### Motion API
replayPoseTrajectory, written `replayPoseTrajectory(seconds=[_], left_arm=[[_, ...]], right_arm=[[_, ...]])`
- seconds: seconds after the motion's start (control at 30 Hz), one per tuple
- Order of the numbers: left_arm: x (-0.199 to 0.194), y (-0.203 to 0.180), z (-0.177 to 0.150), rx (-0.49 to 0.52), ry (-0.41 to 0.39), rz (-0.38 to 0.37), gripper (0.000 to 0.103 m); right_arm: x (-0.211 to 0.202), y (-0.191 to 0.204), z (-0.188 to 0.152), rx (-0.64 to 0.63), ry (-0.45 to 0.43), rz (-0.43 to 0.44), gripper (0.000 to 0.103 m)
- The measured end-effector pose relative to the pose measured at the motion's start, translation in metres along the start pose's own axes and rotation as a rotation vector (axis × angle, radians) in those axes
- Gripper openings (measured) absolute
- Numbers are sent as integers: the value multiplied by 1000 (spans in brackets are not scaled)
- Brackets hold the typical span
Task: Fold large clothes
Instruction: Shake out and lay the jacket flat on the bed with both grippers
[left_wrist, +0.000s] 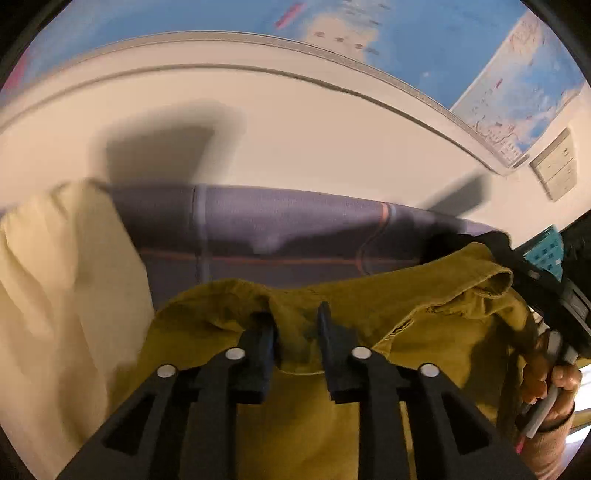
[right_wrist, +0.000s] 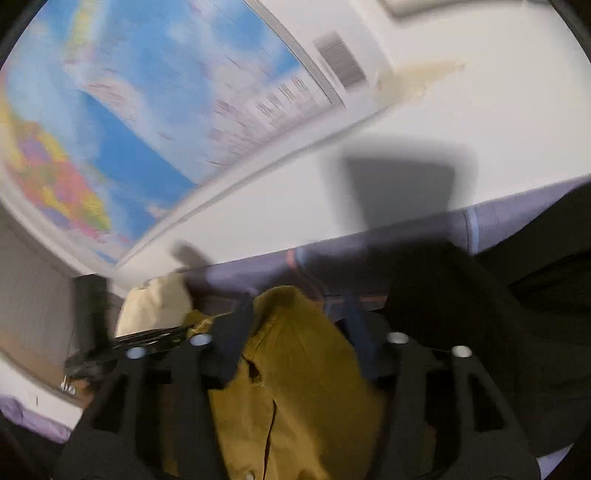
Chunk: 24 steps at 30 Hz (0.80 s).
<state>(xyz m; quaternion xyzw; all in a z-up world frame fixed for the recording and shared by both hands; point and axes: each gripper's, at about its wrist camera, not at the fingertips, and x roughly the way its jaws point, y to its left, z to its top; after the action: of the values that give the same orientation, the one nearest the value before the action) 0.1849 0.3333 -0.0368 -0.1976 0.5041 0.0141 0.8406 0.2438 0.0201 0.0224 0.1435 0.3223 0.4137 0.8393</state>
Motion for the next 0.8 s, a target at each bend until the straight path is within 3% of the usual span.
replayPoseTrajectory(seconds=[0.03,0.1,0.13,0.17,0.27,0.37,0.47,0.53,0.57,0.6,0.67,0.8], left_arm=[[-9,3,-5,2,-24,-29,27],[-31,3,-15,39,-70,-46,45],[-44,2,-20,69,-116,-33,67],[-63,0,-29,109,-188,-20,71],[-89,-6,-47,168,-252,-8,71],[-105,-22,-72,248,-305,8,73],[-102,-31,-102,305,-289,-1,75],[-88,-47,-111,329,-277,6,75],[-84,-52,-119,348,-263,-4,75],[-78,-58,-123,356,-257,-3,75],[-69,-66,-130,366,-233,-25,75],[-62,-85,-139,412,-221,-24,75]], right_arm=[[-21,4,-3,-35,-34,15,58],[-70,7,-15,-94,-87,29,63],[-91,5,-22,-125,-108,22,66],[-109,5,-32,-153,-120,3,71],[-161,-2,-88,-249,-79,-115,76],[-183,-22,-139,-247,5,-164,82],[-195,-48,-204,-198,134,-194,81],[-199,-53,-230,-166,163,-161,75],[-201,-56,-241,-152,164,-137,60],[-207,-56,-248,-148,158,-130,33],[-212,-53,-250,-136,135,-99,6],[-252,-40,-210,-193,24,-206,6]])
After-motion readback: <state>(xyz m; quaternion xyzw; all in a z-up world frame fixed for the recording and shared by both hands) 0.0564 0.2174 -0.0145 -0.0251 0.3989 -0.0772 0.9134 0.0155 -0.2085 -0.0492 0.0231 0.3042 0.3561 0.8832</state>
